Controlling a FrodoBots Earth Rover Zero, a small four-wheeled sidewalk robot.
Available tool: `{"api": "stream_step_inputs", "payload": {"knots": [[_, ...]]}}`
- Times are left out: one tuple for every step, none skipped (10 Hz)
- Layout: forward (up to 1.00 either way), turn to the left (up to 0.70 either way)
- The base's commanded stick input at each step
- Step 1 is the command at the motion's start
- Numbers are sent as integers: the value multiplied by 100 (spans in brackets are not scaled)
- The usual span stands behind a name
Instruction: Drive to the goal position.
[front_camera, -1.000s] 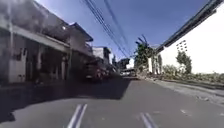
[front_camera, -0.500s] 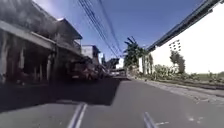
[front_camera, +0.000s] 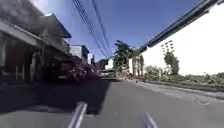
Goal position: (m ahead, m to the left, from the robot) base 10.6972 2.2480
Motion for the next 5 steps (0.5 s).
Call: {"api": "stream_step_inputs", "payload": {"knots": [[85, -34], [85, -34], [85, -30], [85, -12], [85, 4]]}}
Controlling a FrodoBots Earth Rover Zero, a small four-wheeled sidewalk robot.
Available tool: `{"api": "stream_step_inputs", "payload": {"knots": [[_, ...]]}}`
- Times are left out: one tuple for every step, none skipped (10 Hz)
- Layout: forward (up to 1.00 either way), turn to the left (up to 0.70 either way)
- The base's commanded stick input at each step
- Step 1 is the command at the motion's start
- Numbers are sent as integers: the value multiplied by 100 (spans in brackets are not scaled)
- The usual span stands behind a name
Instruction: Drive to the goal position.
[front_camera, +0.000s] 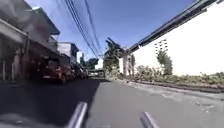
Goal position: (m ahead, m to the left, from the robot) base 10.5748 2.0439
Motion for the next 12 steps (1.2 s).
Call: {"api": "stream_step_inputs", "payload": {"knots": [[85, 12], [85, 14], [85, 22], [85, 34], [85, 34], [85, 34], [85, 34], [85, 34], [85, 34], [85, 34], [85, 34], [85, 34]]}}
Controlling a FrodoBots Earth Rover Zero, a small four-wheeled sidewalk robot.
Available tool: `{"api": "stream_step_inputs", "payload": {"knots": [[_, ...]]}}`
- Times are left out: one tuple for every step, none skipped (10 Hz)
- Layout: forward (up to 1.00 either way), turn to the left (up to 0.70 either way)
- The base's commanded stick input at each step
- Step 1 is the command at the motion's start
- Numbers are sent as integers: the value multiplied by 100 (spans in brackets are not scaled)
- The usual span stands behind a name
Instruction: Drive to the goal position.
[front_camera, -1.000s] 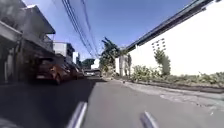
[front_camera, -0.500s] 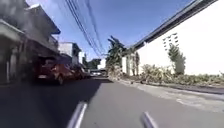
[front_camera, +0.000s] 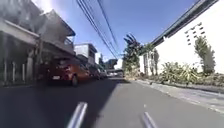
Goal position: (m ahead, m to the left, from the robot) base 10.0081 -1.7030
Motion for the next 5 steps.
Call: {"api": "stream_step_inputs", "payload": {"knots": [[85, 34], [85, 34], [85, 34], [85, 34], [85, 34]]}}
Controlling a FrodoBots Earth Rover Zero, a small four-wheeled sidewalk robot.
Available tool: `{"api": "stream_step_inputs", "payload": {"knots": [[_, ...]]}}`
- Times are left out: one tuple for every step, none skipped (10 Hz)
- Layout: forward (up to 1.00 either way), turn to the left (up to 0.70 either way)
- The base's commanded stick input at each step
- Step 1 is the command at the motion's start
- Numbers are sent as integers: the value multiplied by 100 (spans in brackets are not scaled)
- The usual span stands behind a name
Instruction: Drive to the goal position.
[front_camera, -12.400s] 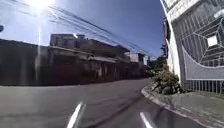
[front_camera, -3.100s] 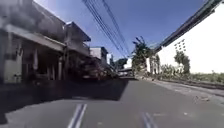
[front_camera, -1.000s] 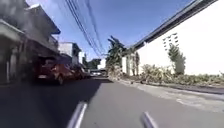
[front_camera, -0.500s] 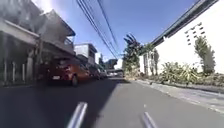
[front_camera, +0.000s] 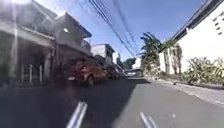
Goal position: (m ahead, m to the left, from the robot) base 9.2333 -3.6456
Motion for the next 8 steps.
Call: {"api": "stream_step_inputs", "payload": {"knots": [[85, 2], [85, 5], [85, 11], [85, 9], [85, 10], [85, 0], [85, 2], [85, 13]]}}
